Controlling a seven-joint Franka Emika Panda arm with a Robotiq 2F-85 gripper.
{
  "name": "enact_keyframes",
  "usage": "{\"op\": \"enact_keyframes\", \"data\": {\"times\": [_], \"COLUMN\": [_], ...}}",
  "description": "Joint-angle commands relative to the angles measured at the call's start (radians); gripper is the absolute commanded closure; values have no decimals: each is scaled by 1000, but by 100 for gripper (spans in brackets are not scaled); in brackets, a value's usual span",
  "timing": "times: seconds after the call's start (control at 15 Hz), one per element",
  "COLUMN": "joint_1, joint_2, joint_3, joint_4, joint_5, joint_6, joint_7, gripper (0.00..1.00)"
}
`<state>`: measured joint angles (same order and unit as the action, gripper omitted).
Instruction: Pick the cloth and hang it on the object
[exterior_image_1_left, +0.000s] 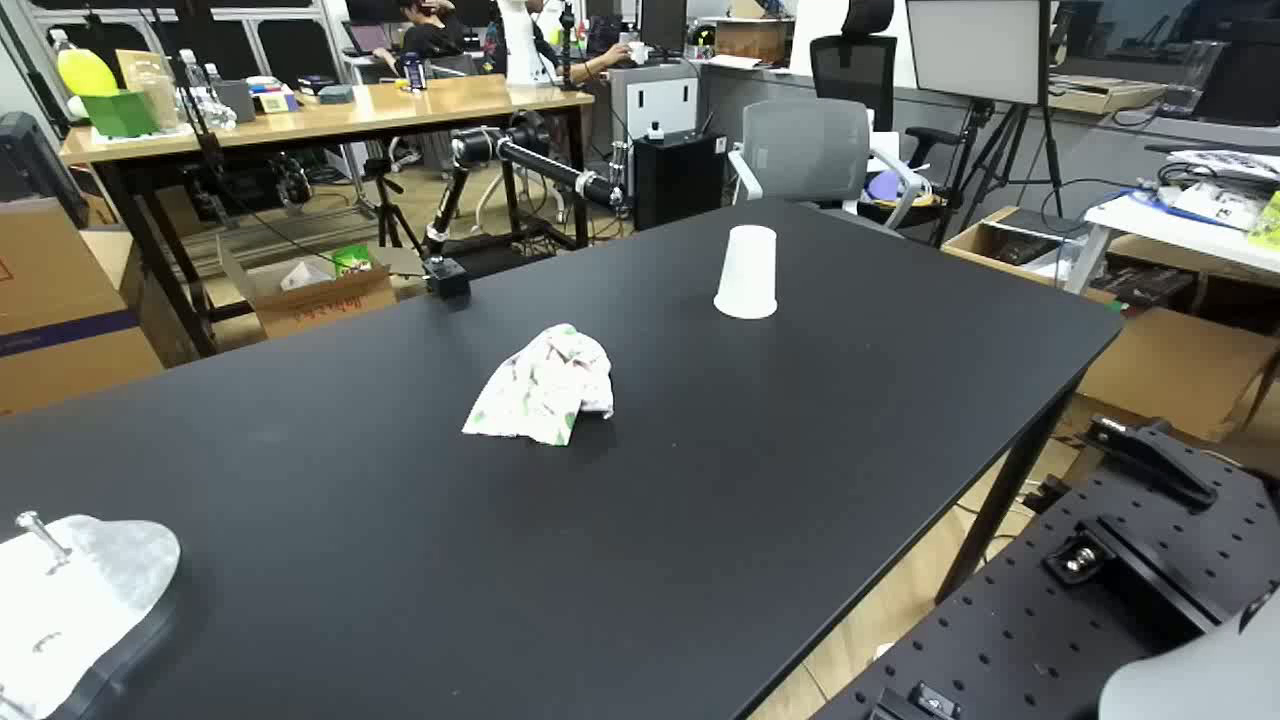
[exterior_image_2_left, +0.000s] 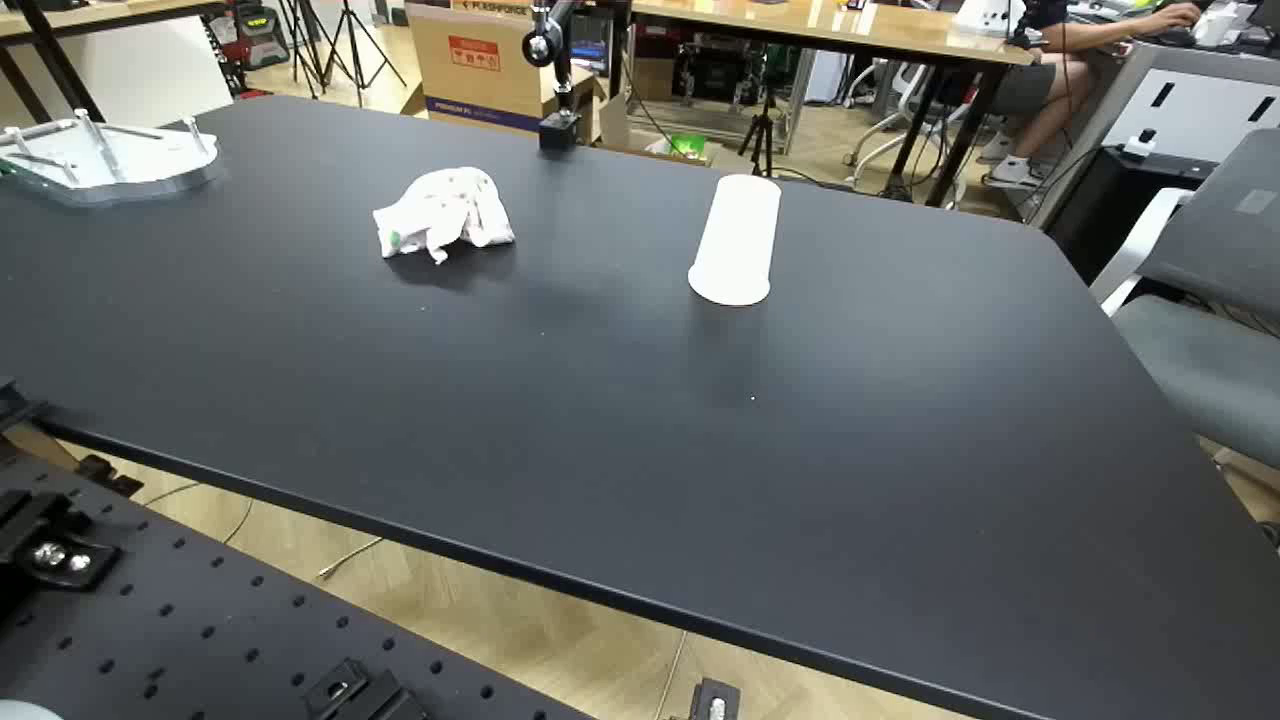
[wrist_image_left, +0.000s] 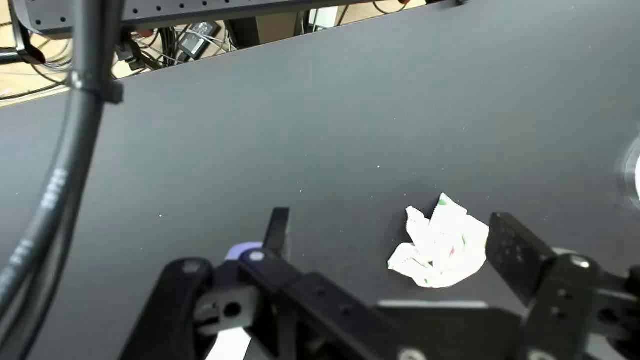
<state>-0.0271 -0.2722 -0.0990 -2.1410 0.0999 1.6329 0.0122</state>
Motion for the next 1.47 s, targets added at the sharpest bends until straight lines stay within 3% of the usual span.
{"op": "enact_keyframes", "data": {"times": [0.0, 0.73, 1.27, 1.4], "joint_1": [-13, -13, 71, 102], "joint_2": [2, 1, 173, 231], "joint_3": [12, 12, 179, 223], "joint_4": [2, 2, -31, -40], "joint_5": [3, 3, -76, -143], "joint_6": [-1, 1, 191, 281], "joint_7": [-3, -3, 147, 227], "gripper": [0, 0, 0, 0]}}
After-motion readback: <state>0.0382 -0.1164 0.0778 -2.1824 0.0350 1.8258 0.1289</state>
